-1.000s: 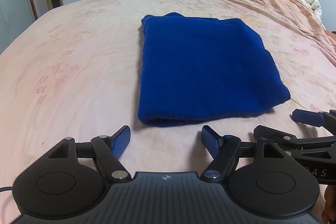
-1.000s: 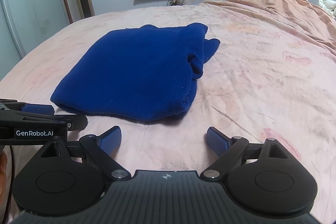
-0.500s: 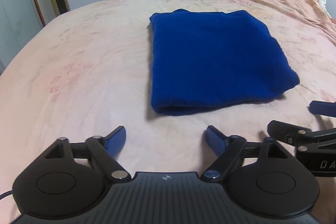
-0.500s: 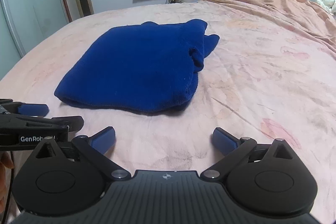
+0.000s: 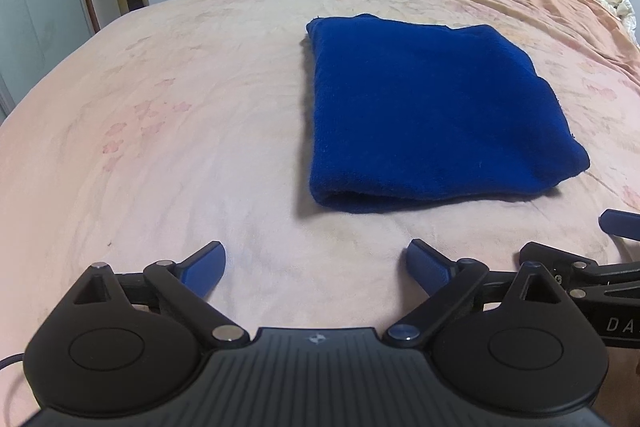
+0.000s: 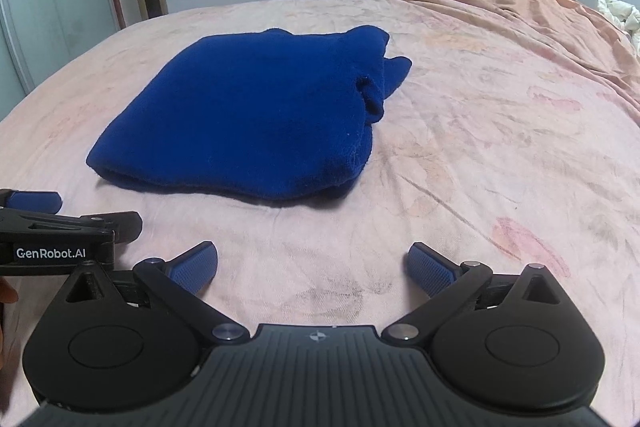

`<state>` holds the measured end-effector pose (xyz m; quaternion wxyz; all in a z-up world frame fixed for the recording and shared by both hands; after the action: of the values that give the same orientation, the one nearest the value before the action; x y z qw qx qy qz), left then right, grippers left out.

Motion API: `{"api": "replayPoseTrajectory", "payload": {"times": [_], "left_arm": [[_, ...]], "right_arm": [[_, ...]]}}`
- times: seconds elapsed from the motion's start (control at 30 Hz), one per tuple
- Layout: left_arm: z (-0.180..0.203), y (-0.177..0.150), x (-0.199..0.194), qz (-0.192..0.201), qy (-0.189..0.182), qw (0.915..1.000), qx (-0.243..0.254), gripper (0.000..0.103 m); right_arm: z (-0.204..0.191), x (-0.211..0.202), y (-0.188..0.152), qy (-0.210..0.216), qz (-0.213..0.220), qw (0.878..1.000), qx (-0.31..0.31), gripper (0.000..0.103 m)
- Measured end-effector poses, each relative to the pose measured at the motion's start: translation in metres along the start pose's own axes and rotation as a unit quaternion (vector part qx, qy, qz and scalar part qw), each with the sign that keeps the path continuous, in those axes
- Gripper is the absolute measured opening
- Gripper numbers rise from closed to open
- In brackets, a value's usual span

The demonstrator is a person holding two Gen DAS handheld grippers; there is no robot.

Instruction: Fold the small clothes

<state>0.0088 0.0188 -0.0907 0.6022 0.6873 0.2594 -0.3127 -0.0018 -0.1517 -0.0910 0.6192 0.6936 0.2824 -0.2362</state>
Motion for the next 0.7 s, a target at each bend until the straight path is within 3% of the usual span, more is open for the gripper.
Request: {"api": "replayPoseTrajectory", "payload": {"times": [0.13,0.27,0.7], "left_arm": [[0.0,0.0,0.0,0.001,-0.003,1.0,-0.004,0.098],[-0.001,-0.002,-0.002,0.006,-0.01,0.9998,-0.014,0.098],[-0.006,-0.006,-0.011,0.0,-0.005,1.0,-0.008,0.098]], "right_arm": [[-0.003,0.002,-0.001,-0.01,-0.012,1.0,-0.019,0.103],[0.001,-0.002,-0.003,0.002,0.004,1.0,0.0,0.103],[-0.001,-0.016,-0.001,0.025,0.001,1.0,0.005,0.102]]}}
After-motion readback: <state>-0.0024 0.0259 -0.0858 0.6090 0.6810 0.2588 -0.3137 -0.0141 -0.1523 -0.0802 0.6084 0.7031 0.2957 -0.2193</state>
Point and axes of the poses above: each gripper's, at about its wrist camera, not at the fingertips, and x roughly the way its jaws point, z to its right, y to its top, the point moved 7 cm from there along x, roughly the way its jaws point, and after that the axes turned 4 degrees about y, right-handed, at the moved point
